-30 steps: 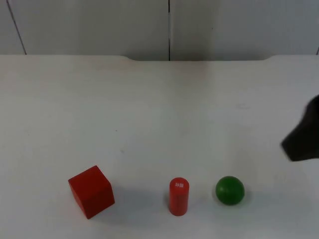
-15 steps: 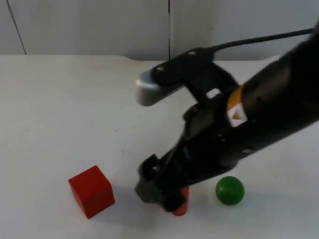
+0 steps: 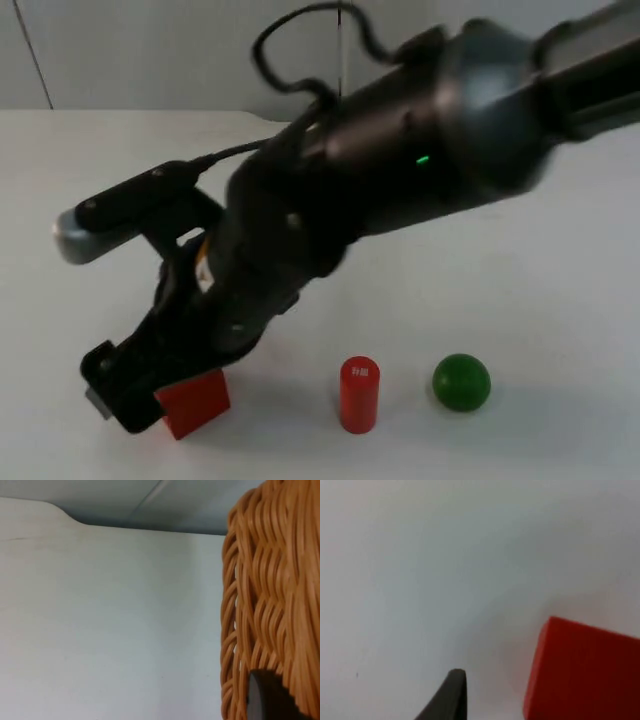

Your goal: Pick up the basket with the left hand and place the object to the left of the red cylinder into the basket with the right hand.

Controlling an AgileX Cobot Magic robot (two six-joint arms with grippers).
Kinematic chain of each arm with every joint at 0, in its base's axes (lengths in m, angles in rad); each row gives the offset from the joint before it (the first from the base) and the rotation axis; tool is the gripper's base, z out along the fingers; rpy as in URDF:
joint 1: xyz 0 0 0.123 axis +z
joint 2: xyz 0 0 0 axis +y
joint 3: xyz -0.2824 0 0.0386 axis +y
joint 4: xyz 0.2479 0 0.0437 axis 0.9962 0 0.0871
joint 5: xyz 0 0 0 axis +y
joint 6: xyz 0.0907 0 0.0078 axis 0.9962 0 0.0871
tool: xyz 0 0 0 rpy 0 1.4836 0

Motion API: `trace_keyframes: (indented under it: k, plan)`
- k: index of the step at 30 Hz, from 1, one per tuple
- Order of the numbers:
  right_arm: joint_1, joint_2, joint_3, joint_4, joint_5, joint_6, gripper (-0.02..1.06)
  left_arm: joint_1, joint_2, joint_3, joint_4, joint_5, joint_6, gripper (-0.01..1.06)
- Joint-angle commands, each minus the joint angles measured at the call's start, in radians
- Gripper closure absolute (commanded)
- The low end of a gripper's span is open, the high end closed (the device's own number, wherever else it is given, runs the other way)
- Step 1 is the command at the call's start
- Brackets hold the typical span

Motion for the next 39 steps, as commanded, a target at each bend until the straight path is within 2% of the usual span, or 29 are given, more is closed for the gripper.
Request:
trace_keyframes:
  k: [1,4,7,8,9,11,12,14,15,18,22,24,29,31,34,36,39]
  plan:
    - [0.006,0.043,-0.06,0.011,0.033,0.006,-0.01,-0.005,-0.013,-0.007,-0.016,-0.021,-0.013,1.05]
    - [0.006,0.095,-0.111,0.011,0.065,0.008,0.0,-0.005,-0.013,-0.007,-0.007,-0.021,-0.013,1.05]
    - [0.006,0.117,-0.113,0.013,0.07,0.014,0.04,-0.005,-0.013,-0.007,-0.005,-0.021,-0.013,1.05]
    - [0.006,0.124,-0.113,0.013,0.07,0.019,0.09,-0.005,-0.013,-0.007,-0.005,-0.021,-0.013,1.05]
    - [0.006,0.127,-0.113,0.013,0.07,0.033,0.2,-0.005,-0.013,-0.007,-0.005,-0.021,-0.013,1.05]
    - [0.006,0.125,-0.113,0.005,0.068,0.028,0.49,-0.005,-0.013,-0.007,-0.003,-0.021,-0.013,1.05]
    - [0.006,0.125,-0.113,0.005,0.068,0.028,0.49,-0.005,-0.013,-0.007,-0.003,-0.021,-0.013,1.05]
    - [0.006,0.102,-0.113,0.002,0.074,0.027,0.94,-0.005,-0.013,-0.007,0.003,-0.021,-0.013,1.05]
    - [0.006,0.085,-0.113,0.002,0.082,0.027,1.04,-0.005,-0.013,-0.007,0.006,-0.021,-0.013,1.05]
    - [0.009,0.044,-0.113,0.002,0.127,0.024,1.04,-0.005,-0.013,-0.007,0.011,-0.021,-0.013,1.05]
    - [0.02,-0.066,-0.079,-0.001,0.247,0.001,1.04,-0.005,-0.011,-0.007,0.013,-0.021,-0.013,1.05]
    - [0.031,-0.1,-0.048,-0.001,0.247,0.001,1.04,-0.005,-0.006,-0.007,0.013,-0.021,-0.013,1.05]
    - [0.09,-0.271,0.166,-0.031,0.194,0.029,1.04,-0.008,0.028,-0.003,-0.013,-0.021,-0.024,1.05]
    - [0.1,-0.301,0.198,-0.031,0.192,0.038,1.04,-0.008,0.036,0.006,-0.021,-0.021,-0.024,1.05]
    - [0.102,-0.386,0.311,-0.031,0.181,0.073,1.04,-0.01,0.04,0.059,-0.014,-0.021,-0.024,1.05]
    - [0.102,-0.418,0.342,-0.036,0.174,0.087,1.05,-0.01,0.04,0.077,-0.014,-0.021,-0.016,1.05]
    - [0.102,-0.53,0.449,-0.077,0.141,0.141,1.05,-0.01,0.04,0.138,-0.016,-0.021,0.009,1.05]
